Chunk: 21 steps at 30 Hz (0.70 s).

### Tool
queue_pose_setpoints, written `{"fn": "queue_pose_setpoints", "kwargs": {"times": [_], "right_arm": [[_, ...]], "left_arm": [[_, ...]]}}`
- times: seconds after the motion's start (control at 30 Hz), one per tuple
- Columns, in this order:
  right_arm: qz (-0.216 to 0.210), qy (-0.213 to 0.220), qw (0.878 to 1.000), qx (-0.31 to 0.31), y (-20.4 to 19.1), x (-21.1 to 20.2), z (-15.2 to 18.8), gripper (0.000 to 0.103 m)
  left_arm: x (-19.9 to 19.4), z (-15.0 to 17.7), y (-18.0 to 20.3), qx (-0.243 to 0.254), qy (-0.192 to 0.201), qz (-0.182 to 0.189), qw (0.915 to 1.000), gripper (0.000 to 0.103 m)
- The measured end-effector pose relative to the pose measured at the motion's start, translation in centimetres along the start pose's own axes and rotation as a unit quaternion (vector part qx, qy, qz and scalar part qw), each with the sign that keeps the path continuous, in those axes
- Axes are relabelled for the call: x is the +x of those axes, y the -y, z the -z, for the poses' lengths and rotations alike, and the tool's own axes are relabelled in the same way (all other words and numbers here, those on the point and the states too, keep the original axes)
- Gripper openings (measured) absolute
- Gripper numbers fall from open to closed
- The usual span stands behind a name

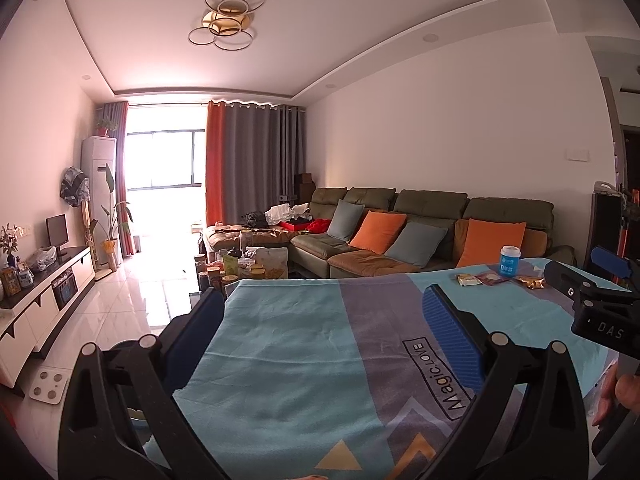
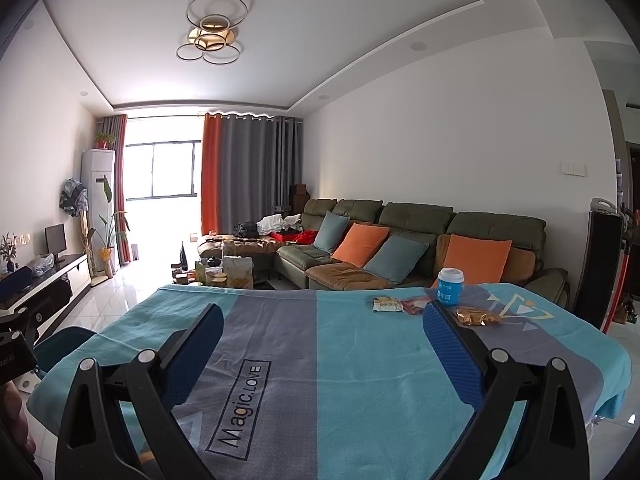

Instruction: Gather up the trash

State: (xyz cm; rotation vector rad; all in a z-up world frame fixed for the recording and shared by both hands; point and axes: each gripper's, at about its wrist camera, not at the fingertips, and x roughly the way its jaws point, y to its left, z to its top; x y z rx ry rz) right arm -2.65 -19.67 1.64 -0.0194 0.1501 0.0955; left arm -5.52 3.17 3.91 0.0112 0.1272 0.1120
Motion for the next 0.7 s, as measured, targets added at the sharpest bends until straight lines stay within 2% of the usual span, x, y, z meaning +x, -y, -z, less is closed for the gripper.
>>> {"fn": "queue_pose_setpoints", "kwargs": {"times": [0.47,0.57,0.7], "right_arm": [[0.004,-0.01,1.0,0.003,0.2,0.2,0.5,0.096],[0.009,-0.011,1.0,0.003,0.4,0.6,0.5,0.096],[0.024,-0.02,0.999,0.009,2.0,1.9,0.1,0.096]], "left_arm": [[-0.5,0.0,-0.5,-0.012,0.012,0.005,0.9999,0.098],[-0.2,0.0,-0.2,0.002,0.009,0.004,0.9999,0.098],[1.5,-0.3,-0.5,0.016,-0.015,-0.001,0.9998,0.098]]}}
